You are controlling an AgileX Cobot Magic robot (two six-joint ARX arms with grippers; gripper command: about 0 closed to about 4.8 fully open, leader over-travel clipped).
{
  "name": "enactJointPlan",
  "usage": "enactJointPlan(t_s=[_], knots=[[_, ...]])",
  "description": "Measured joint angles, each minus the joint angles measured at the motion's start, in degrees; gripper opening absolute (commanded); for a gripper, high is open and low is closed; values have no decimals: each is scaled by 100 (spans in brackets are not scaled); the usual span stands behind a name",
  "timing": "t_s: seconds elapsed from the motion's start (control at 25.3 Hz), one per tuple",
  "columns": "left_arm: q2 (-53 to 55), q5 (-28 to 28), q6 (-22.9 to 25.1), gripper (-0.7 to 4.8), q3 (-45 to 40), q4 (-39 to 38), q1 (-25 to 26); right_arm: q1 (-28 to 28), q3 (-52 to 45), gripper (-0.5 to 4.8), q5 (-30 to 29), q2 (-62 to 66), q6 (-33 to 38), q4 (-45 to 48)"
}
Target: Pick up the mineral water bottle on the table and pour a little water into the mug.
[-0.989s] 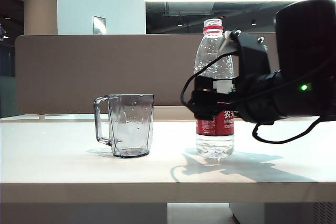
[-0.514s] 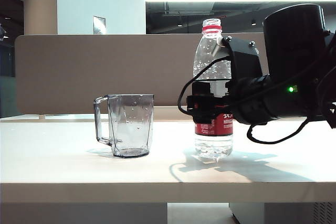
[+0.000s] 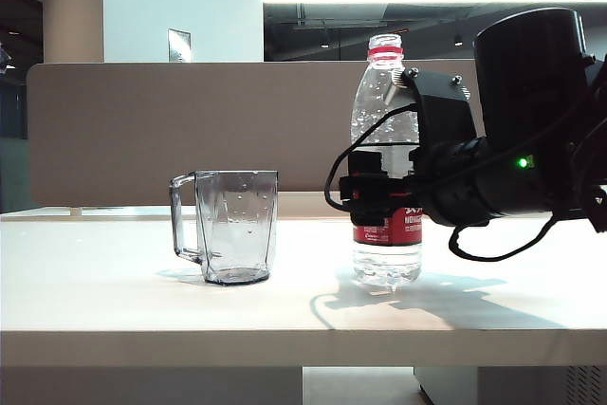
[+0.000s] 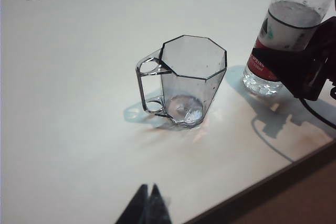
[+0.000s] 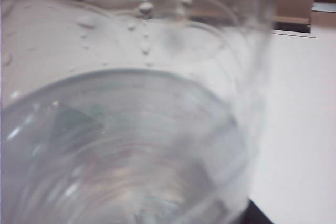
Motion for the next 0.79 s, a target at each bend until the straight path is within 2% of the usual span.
enactJointPlan(t_s=[0.12, 0.16, 0.32, 0.55, 0.79], knots=[[0, 0, 0, -5, 0, 0, 0, 2, 4, 264, 162, 0, 0, 0], [0, 0, 0, -5, 0, 0, 0, 2, 4, 247, 208, 0, -2, 4], [0, 0, 0, -5, 0, 0, 0, -9, 7, 246, 258, 0, -39, 2], [0, 0, 0, -5, 0, 0, 0, -2, 7, 246, 234, -48, -789, -37], [0, 0, 0, -5, 0, 0, 0, -9, 131, 247, 260, -614, -1314, -1189]])
